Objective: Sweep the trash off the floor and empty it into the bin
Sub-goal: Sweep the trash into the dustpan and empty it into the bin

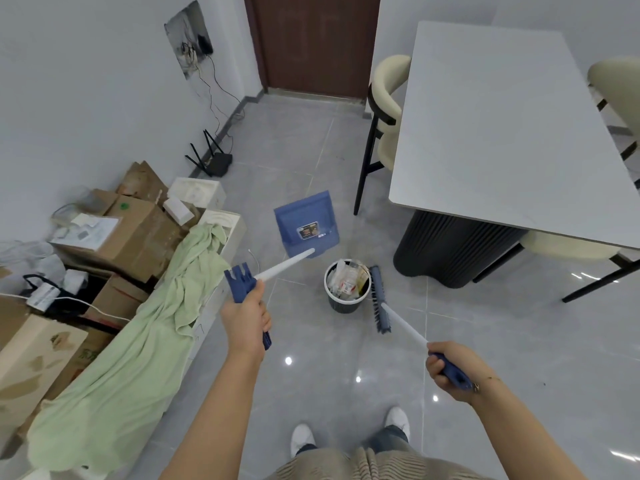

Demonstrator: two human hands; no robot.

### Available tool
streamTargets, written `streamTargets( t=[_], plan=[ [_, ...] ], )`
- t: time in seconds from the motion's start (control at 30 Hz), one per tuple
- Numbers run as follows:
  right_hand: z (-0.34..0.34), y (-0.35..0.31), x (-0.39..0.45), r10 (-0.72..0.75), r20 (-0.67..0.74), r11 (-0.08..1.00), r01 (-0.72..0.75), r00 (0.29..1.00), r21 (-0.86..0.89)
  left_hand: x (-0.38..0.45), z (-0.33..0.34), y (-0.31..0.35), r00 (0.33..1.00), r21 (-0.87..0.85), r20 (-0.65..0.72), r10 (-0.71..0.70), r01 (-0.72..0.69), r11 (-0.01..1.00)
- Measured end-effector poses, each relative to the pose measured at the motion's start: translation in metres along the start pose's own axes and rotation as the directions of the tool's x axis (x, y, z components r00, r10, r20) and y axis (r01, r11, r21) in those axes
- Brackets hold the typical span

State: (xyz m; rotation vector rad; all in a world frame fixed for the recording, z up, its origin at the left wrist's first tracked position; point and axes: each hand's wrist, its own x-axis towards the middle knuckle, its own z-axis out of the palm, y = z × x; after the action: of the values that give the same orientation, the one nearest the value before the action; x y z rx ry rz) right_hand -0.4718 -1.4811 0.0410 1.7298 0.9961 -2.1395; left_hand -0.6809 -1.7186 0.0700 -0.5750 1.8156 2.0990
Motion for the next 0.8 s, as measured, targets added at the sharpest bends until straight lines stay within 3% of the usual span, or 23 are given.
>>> streamTargets(
  t=[0.17, 0.3, 0.53, 0.8],
  plan=[
    [0.008, -0.004, 0.01, 0.05, 0.054, 0.983, -0.058, 0.997, 0.173, 0.041, 0.011, -0.031, 0.992, 0.364, -0.001, 0.125, -0.116, 0.924],
    [0.013, -0.013, 0.027, 0.101, 0.094, 0.948, -0.124, 0.99, 0.291, 0.064, 0.024, -0.062, 0.995, 0.522, 0.046, 0.091, -0.102, 0.847],
    [0.0, -0.015, 0.066, 0.185, 0.091, 0.934, -0.204, 0.979, 0.295, 0.087, 0.048, -0.097, 0.989, 0.413, -0.042, -0.141, 0.146, 0.899],
    [-0.071, -0.006, 0.079, 0.224, 0.052, 0.898, -0.227, 0.973, 0.378, 0.071, 0.111, -0.124, 0.965, 0.486, 0.06, -0.255, 0.195, 0.852]
  ],
)
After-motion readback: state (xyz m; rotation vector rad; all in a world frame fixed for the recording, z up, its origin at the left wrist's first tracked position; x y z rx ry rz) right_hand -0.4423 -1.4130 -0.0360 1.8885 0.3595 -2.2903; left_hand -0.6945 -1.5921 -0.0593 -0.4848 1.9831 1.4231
